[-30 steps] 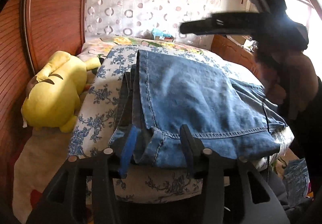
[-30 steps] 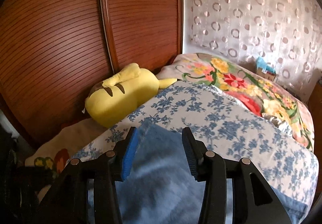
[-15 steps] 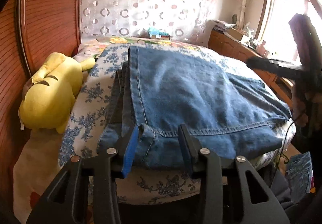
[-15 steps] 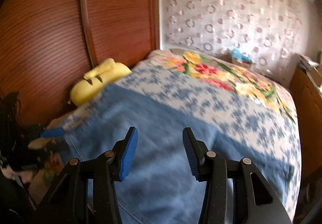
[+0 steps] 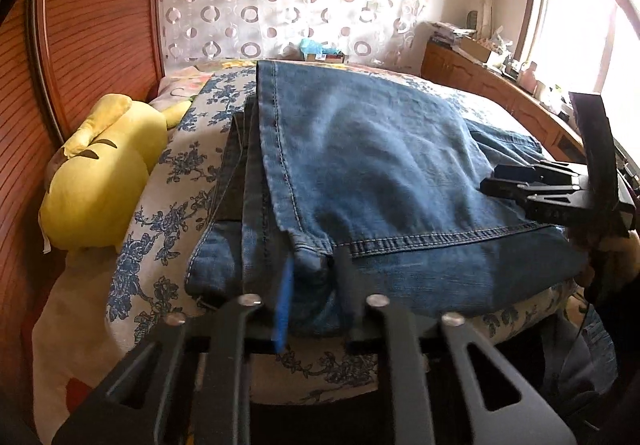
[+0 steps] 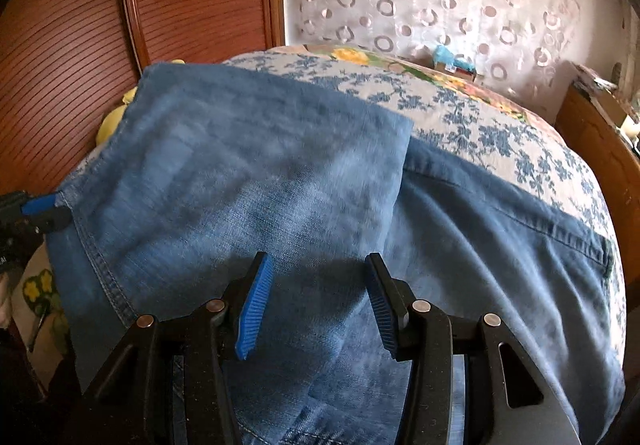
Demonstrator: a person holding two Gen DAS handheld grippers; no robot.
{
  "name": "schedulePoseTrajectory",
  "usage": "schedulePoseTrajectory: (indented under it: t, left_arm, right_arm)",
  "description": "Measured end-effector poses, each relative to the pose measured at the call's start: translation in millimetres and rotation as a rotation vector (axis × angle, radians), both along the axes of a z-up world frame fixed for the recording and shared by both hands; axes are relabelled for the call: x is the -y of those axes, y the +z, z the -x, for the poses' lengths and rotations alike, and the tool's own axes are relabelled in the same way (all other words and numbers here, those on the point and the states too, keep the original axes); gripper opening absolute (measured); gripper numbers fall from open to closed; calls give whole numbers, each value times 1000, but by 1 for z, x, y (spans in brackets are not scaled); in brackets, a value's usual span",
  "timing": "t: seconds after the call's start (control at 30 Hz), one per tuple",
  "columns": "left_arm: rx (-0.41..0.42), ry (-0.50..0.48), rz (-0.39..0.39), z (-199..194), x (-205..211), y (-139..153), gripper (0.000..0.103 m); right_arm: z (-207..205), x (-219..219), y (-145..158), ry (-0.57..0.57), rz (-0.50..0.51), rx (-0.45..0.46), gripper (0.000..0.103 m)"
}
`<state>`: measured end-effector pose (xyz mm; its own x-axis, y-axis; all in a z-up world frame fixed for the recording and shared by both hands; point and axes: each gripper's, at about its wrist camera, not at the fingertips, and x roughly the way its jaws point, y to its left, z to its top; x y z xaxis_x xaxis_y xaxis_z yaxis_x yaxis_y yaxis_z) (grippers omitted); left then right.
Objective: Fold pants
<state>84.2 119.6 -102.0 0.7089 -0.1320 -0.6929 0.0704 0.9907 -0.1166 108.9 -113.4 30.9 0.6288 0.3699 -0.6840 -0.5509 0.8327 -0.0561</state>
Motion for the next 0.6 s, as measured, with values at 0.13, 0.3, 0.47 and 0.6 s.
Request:
schedulePoseTrajectory:
  t: [0.13, 0.3, 0.47, 0.6]
  left_arm:
    - [20, -2, 0, 6, 1, 6, 11]
    - [71, 20, 17, 19, -5, 24, 9]
    - [48, 28, 8, 17, -7, 19, 9]
    - [35, 30, 3, 13, -6, 14, 9]
  right_arm:
    - [-1, 0, -5, -4, -3, 1, 50]
    - [-4, 6, -9, -12, -38, -13, 51]
    - [-4, 10, -10, -28, -53, -9, 51]
    - [0, 14, -9, -36, -58, -2, 51]
